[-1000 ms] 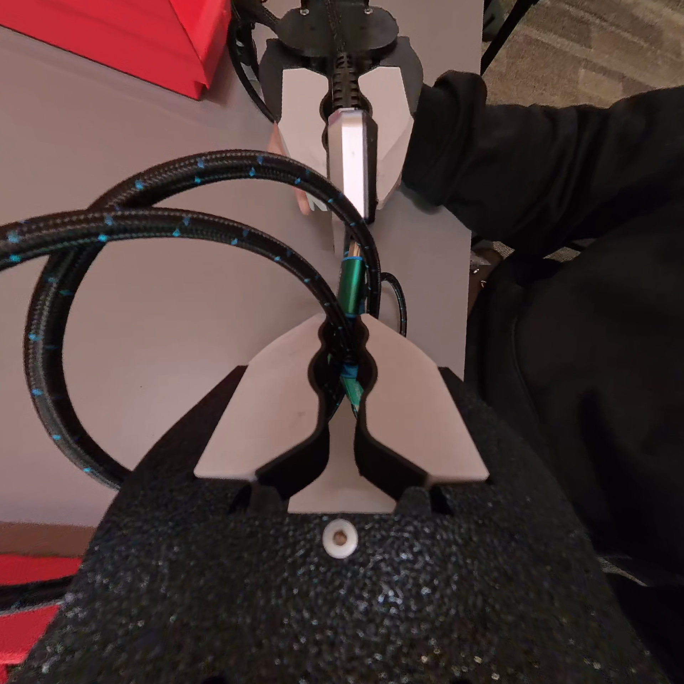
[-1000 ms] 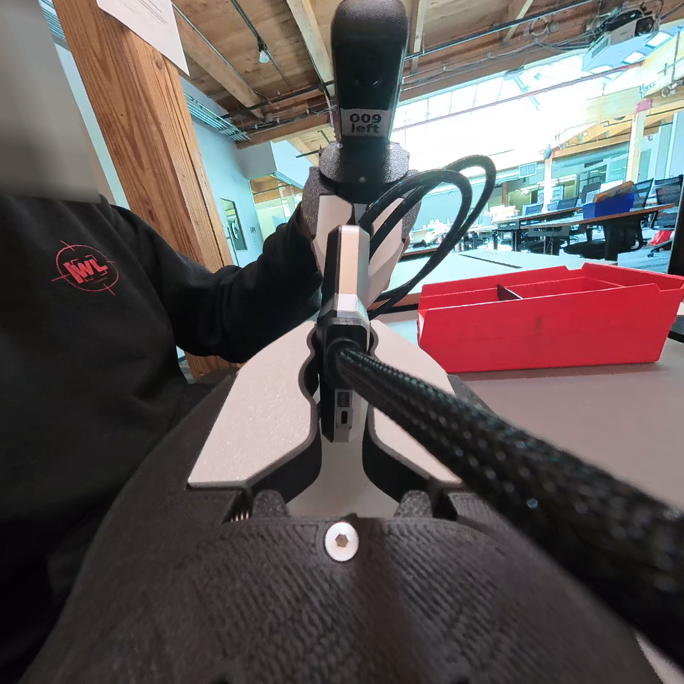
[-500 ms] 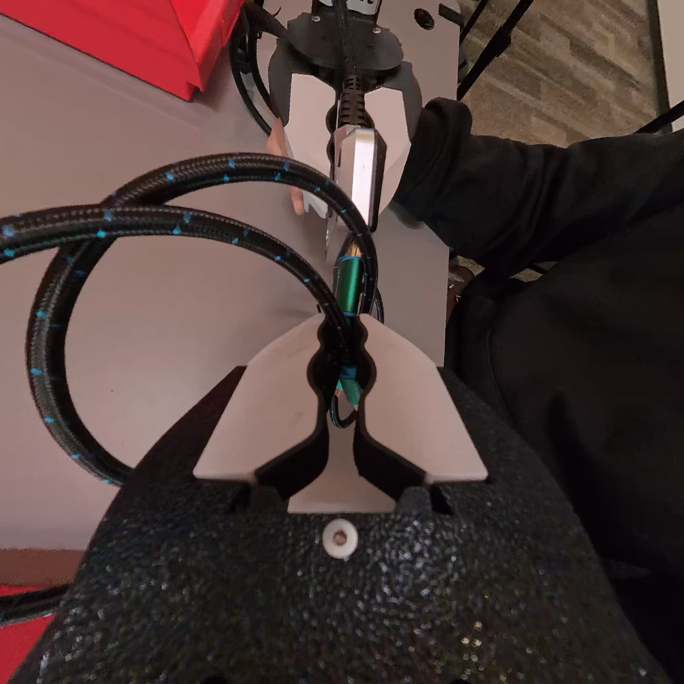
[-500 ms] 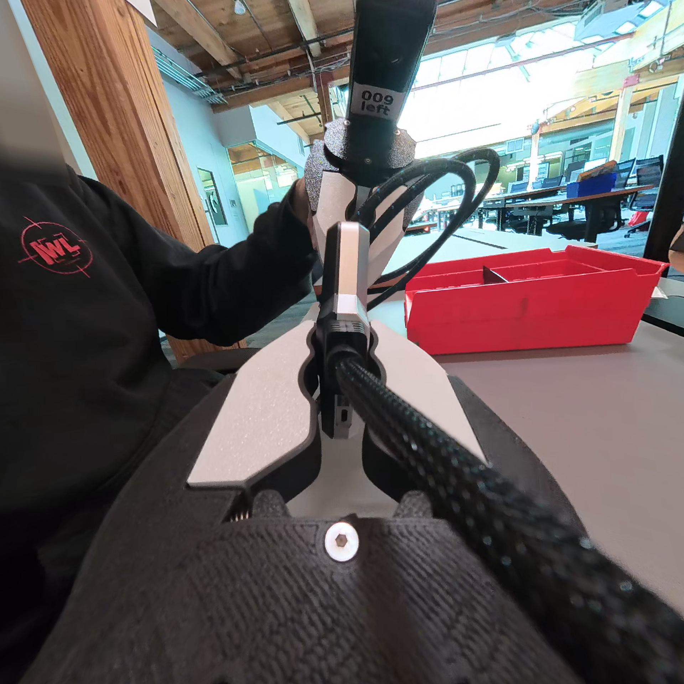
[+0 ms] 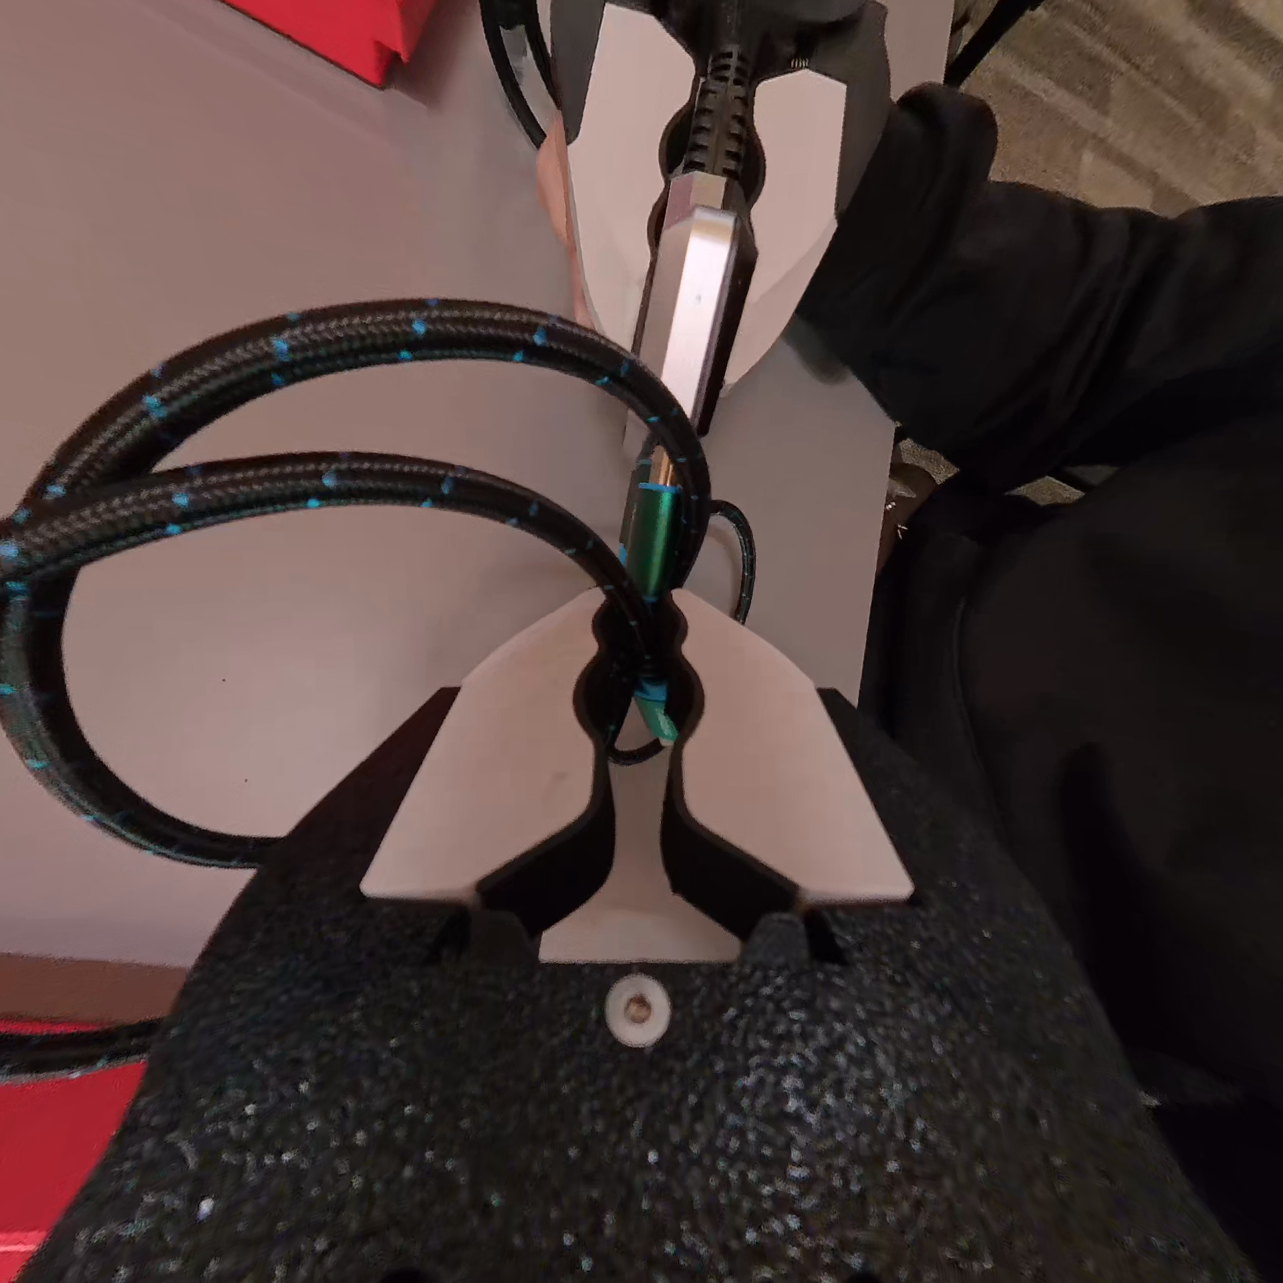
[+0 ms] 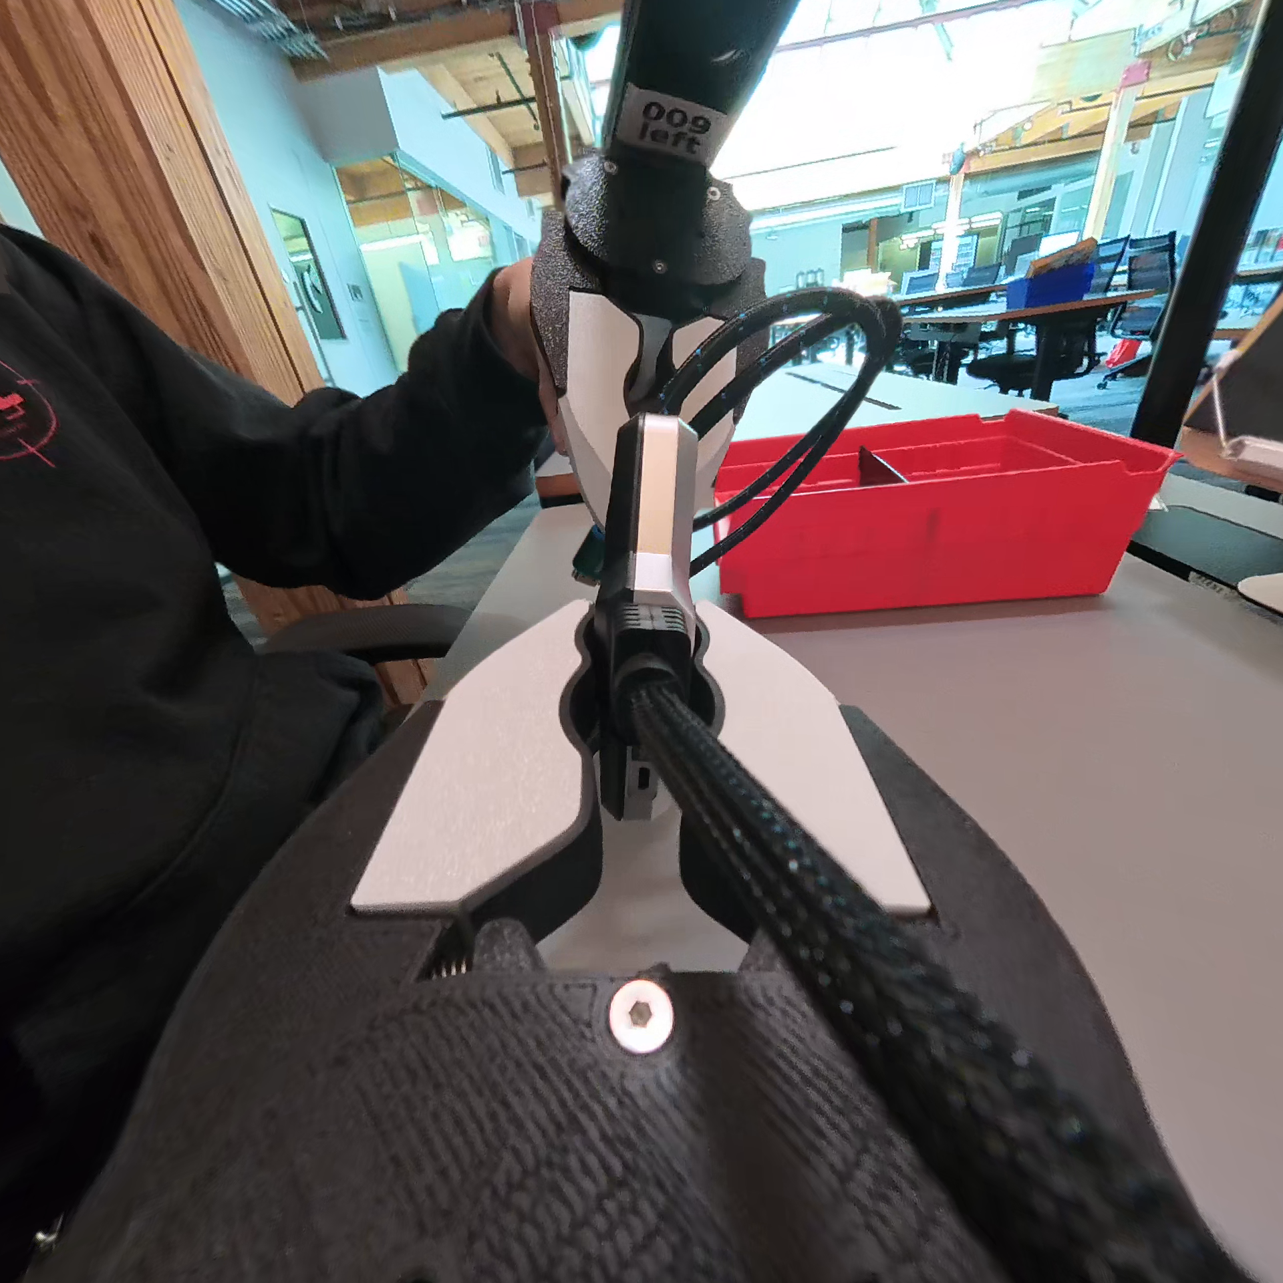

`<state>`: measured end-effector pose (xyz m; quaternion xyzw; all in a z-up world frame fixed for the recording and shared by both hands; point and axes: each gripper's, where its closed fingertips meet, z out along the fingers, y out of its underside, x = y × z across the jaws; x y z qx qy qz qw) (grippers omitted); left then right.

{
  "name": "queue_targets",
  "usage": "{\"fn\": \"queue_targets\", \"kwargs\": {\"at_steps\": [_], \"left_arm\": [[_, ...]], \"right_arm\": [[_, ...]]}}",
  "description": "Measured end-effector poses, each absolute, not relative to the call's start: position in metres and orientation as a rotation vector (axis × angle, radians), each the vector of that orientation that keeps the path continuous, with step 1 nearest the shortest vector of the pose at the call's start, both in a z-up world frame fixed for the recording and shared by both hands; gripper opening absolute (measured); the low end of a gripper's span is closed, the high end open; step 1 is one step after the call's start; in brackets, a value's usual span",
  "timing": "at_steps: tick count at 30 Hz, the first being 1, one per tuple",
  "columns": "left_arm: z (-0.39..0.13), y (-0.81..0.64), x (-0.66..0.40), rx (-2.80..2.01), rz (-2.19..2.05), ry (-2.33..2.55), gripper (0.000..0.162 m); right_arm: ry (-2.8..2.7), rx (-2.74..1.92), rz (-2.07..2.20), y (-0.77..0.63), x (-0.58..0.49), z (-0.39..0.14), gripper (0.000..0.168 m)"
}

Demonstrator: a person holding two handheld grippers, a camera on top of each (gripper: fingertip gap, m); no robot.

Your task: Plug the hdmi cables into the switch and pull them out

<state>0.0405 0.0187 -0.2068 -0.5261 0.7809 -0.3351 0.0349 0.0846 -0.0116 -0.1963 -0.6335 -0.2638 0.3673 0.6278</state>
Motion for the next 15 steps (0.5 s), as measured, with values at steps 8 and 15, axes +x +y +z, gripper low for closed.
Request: {"fn": "queue_targets", "kwargs": {"at_steps": [8,15], "left_arm": [[-0.2055,0.0158,0.0368,-1.61,-1.117,2.432,0.01],[-0.2027,0.0172,0.0369,-1.546,-1.001,2.435,0.01]], "right_arm": [[-0.643,-1.431,0.803,-0.0121,0.0784,-0.1917,0.023],[-0.647,-1.466,0.801,-0.0118,0.0781,-0.195,0.023]]}}
